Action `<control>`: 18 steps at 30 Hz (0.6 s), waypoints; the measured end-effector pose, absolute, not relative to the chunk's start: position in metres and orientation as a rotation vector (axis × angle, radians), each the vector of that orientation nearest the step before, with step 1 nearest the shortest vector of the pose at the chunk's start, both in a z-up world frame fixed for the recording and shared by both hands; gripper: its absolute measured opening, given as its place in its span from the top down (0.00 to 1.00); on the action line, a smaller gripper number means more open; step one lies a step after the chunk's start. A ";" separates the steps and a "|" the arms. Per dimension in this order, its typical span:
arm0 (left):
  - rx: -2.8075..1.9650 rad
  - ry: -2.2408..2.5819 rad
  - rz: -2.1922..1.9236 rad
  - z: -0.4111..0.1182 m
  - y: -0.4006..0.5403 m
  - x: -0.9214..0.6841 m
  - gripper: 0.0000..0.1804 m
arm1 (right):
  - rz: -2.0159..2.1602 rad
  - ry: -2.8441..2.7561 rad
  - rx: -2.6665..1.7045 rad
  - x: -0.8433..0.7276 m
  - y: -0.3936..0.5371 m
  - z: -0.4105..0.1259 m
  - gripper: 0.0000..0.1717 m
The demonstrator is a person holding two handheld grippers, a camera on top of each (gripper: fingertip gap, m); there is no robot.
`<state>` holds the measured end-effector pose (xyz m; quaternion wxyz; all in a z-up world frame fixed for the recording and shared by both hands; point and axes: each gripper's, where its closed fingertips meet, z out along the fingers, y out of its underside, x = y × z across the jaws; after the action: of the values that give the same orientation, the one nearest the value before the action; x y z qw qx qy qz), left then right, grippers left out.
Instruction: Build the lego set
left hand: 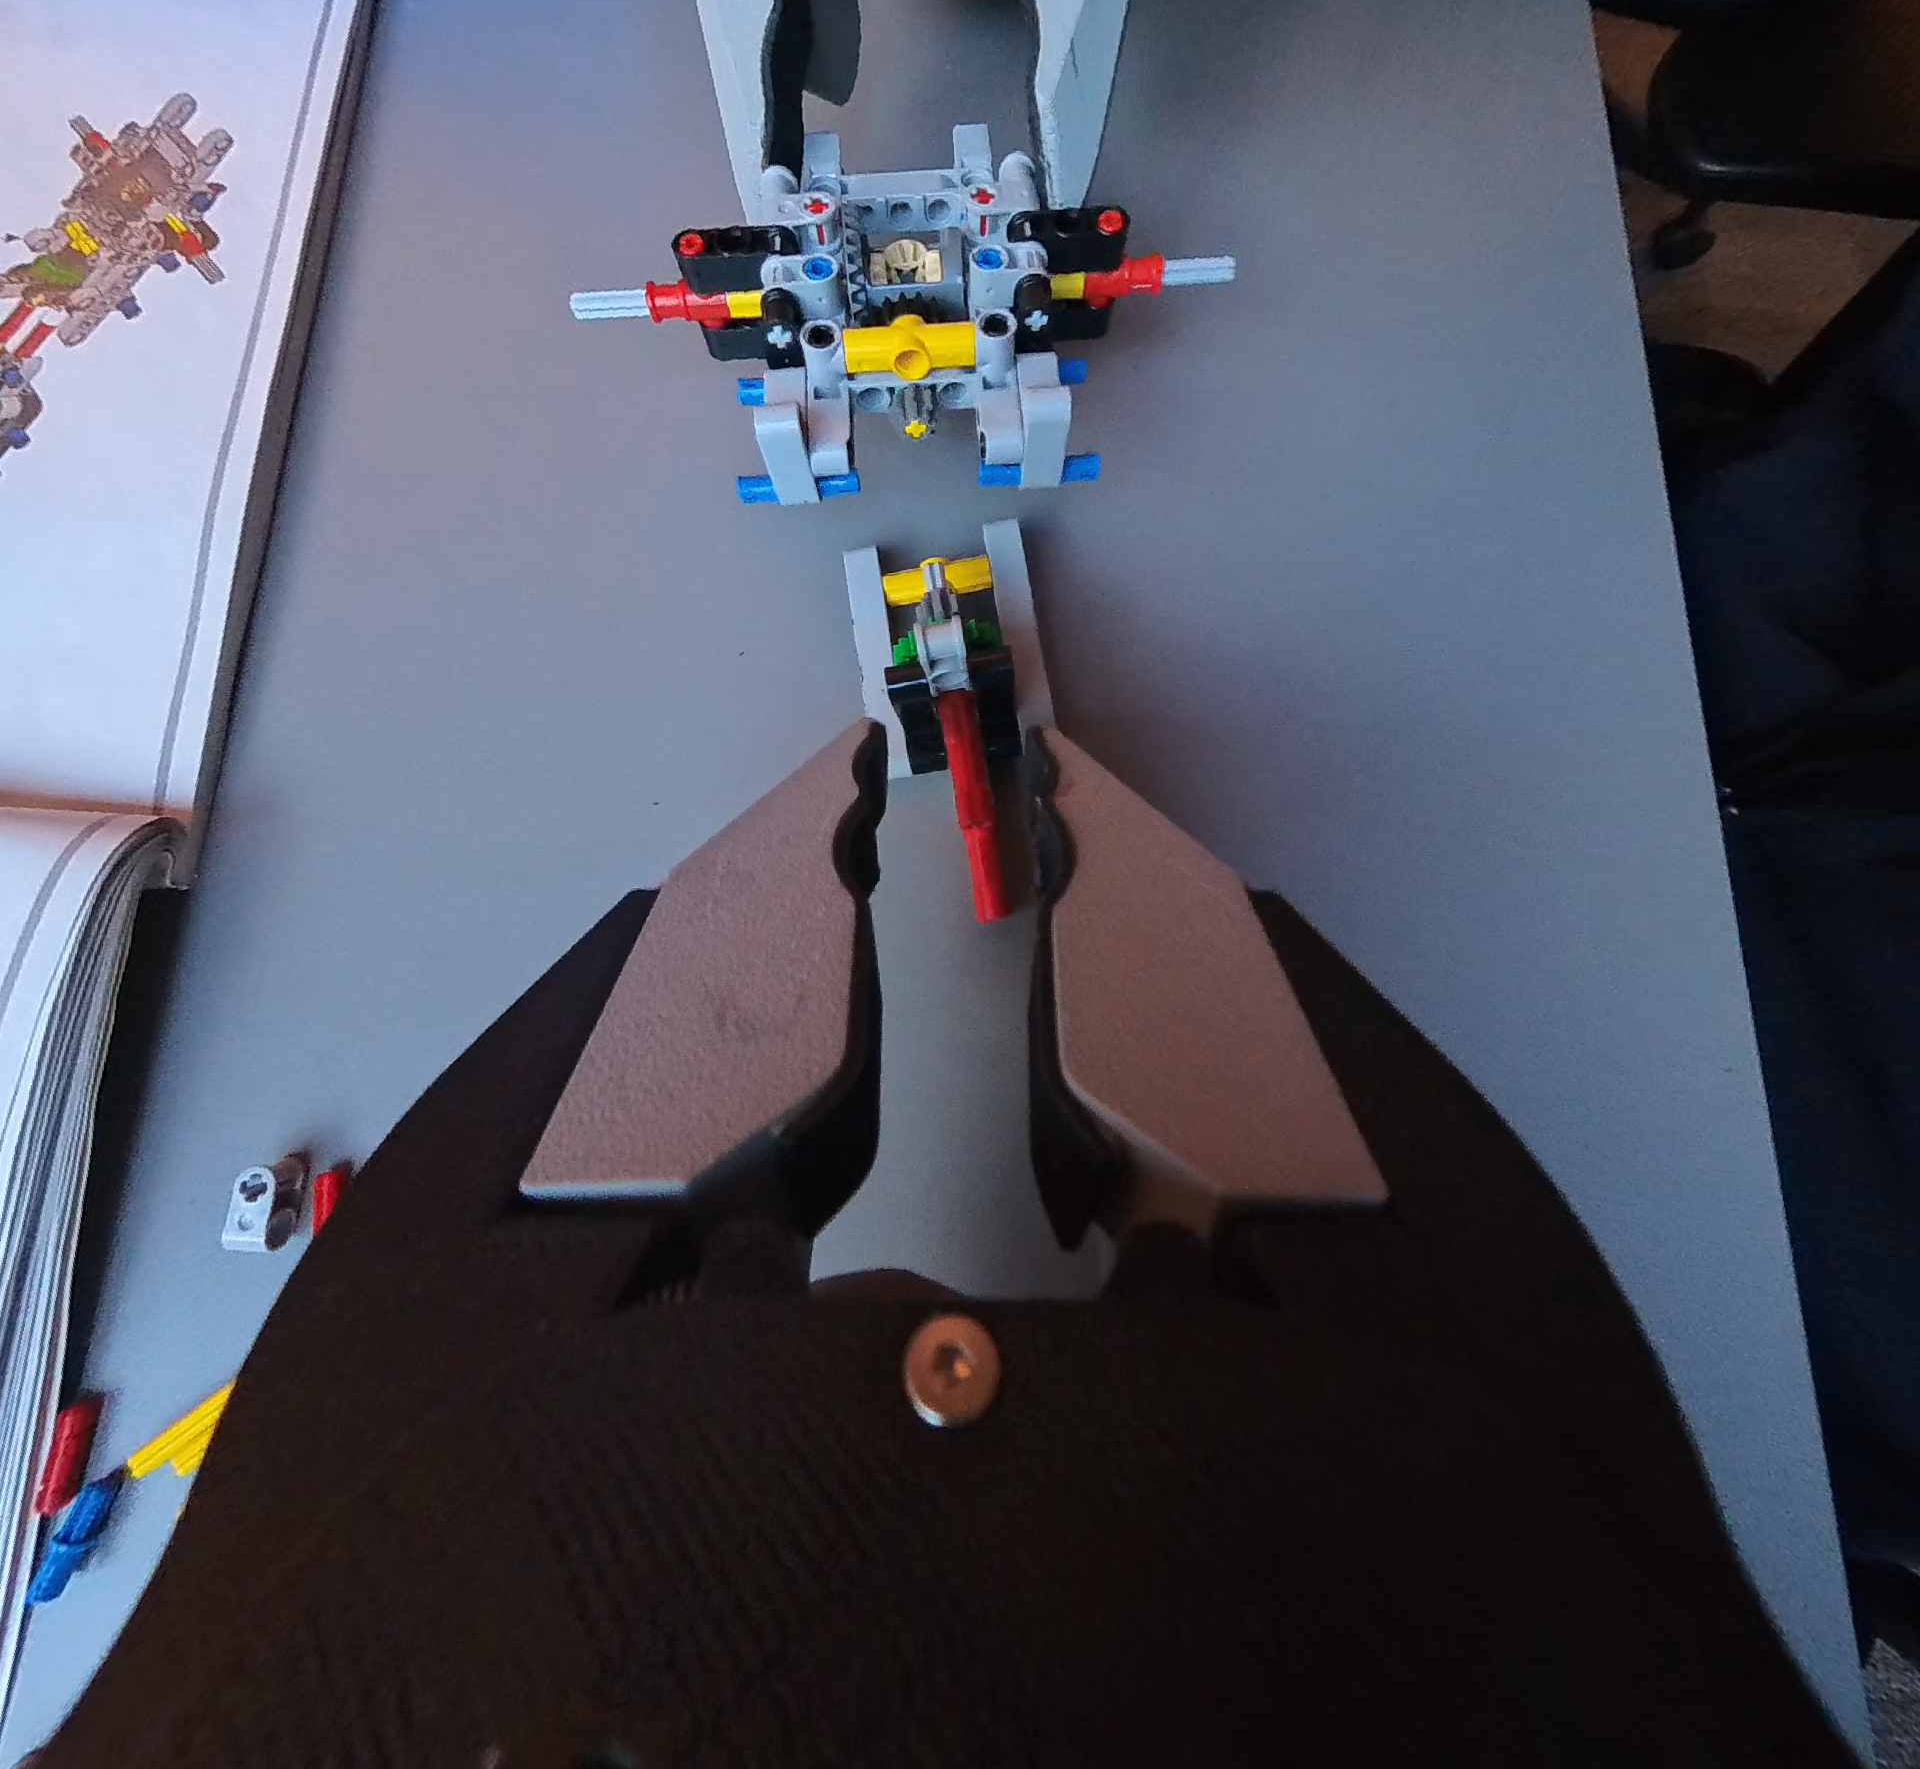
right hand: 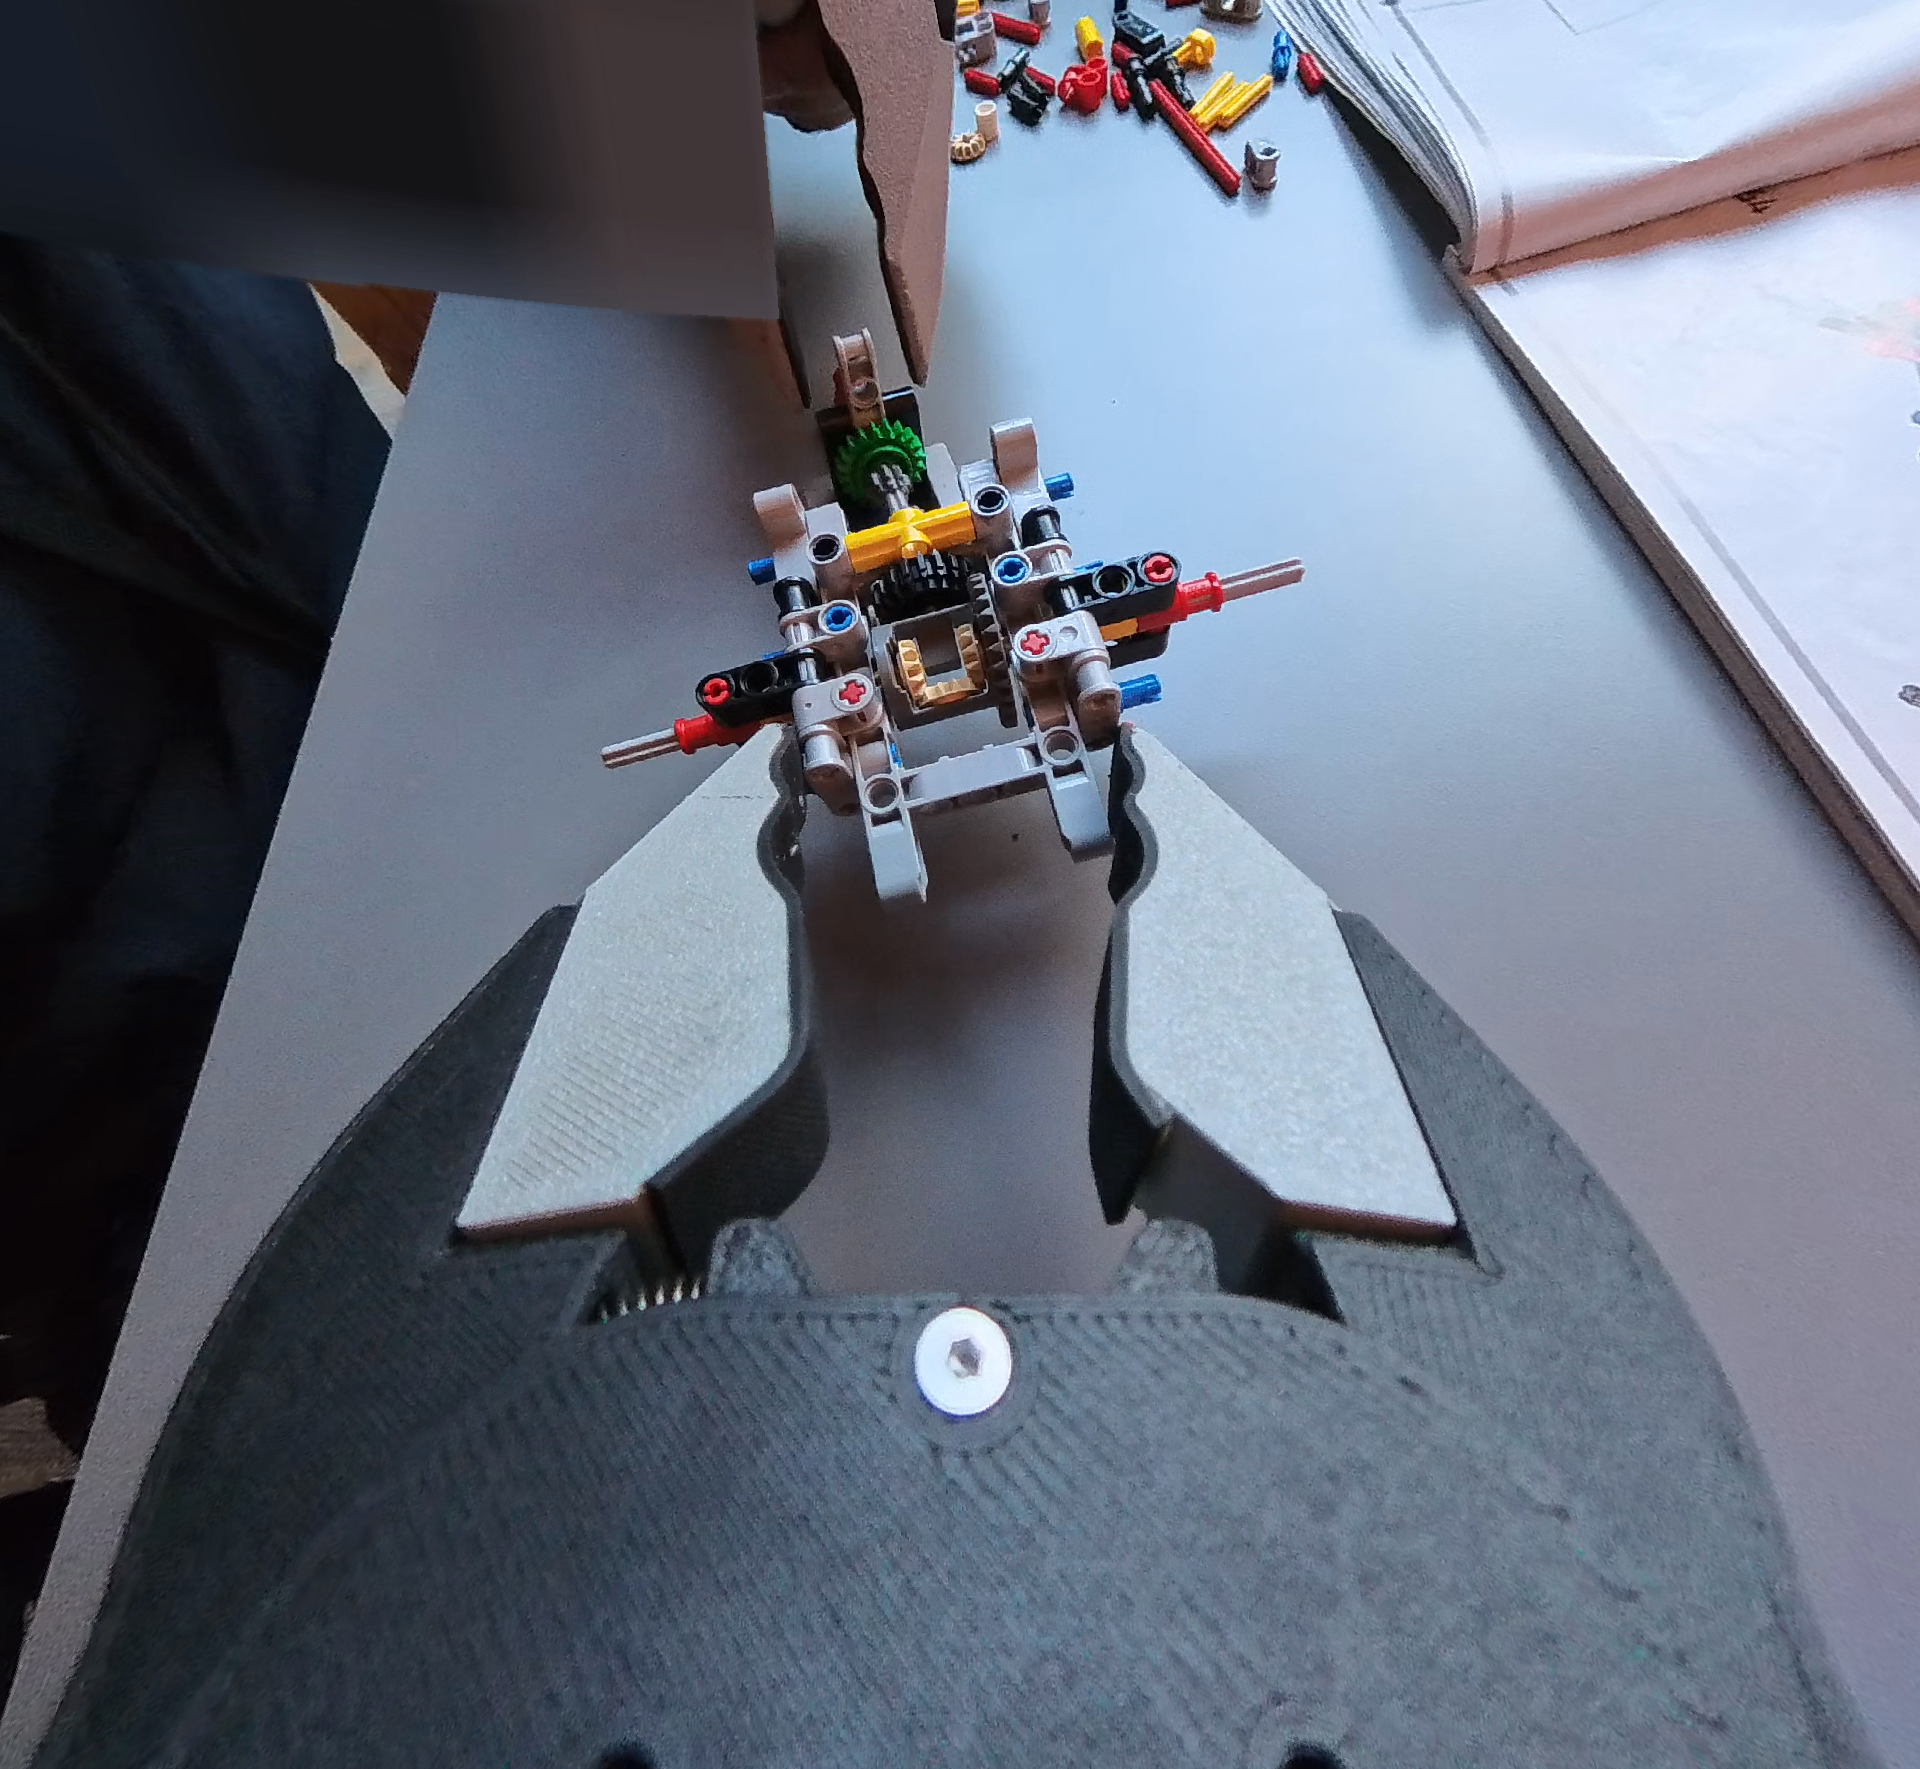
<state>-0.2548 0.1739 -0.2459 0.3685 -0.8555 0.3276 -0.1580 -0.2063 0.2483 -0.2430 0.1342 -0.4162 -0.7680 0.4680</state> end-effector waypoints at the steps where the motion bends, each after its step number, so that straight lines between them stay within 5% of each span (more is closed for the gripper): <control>1: -2.198 0.841 -0.401 -0.246 0.174 -0.255 0.87 | 1.356 -2.226 -1.207 -0.206 0.248 -0.243 0.67; 18: -2.218 0.844 -0.384 -0.246 0.176 -0.249 0.89 | 1.343 -2.247 -1.213 -0.210 0.244 -0.249 0.67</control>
<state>-0.2494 0.1762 -0.2461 0.3607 -0.8605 0.3274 -0.1492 -0.2102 0.2445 -0.2487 0.1281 -0.4171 -0.7724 0.4616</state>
